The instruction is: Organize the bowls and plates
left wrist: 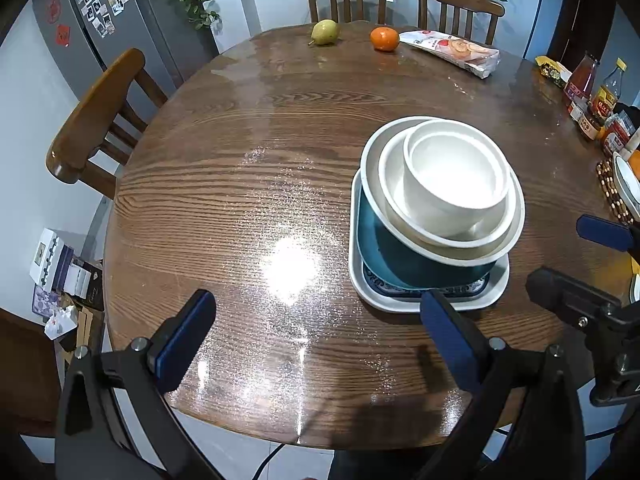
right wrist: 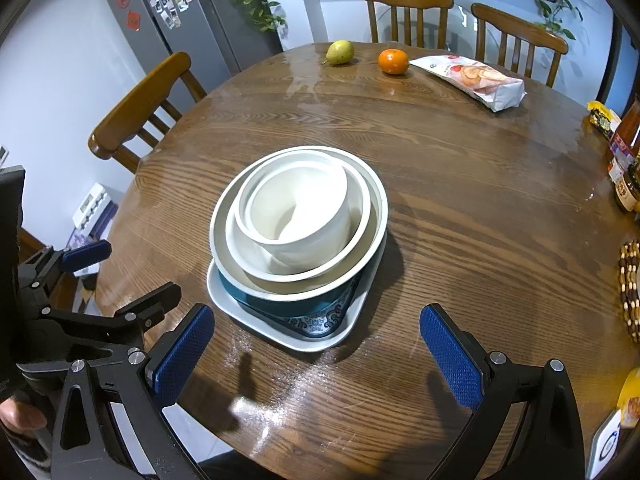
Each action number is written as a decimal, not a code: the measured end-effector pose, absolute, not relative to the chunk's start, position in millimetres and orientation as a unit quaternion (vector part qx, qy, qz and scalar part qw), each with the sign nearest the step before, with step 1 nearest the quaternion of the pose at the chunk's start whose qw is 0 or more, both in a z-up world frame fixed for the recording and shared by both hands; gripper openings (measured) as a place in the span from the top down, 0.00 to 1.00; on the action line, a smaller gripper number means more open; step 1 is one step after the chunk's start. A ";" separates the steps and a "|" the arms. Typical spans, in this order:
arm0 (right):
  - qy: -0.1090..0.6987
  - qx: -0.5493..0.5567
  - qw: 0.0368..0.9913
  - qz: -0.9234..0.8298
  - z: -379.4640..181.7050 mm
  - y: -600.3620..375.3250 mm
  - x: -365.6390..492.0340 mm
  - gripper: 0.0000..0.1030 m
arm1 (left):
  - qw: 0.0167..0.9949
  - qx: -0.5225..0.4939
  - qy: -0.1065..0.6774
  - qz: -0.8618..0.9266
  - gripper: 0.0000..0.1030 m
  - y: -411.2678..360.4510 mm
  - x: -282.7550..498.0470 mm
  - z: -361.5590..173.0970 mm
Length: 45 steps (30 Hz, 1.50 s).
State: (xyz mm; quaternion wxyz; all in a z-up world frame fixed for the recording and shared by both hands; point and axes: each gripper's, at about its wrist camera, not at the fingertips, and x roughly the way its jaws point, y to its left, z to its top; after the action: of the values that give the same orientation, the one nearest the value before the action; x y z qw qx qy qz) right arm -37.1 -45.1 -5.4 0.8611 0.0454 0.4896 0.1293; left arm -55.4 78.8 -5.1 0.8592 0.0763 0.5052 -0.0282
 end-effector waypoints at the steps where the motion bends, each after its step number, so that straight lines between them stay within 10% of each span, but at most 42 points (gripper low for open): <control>1: 0.490 0.046 0.861 0.129 -5.1 -45.5 -38.2 0.01 | 0.859 0.076 0.505 -0.028 0.01 78.8 -55.5 -5.2; 45: 0.492 0.044 0.859 0.131 -7.6 -39.2 -36.9 0.00 | 0.856 0.080 0.510 -0.032 0.01 72.7 -53.2 -9.7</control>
State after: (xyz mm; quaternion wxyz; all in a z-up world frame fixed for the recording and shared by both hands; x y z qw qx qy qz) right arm -36.9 -39.2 -7.6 0.8594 0.0441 0.4923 0.1309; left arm -53.2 72.7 -9.7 0.8558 0.0798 0.5102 -0.0318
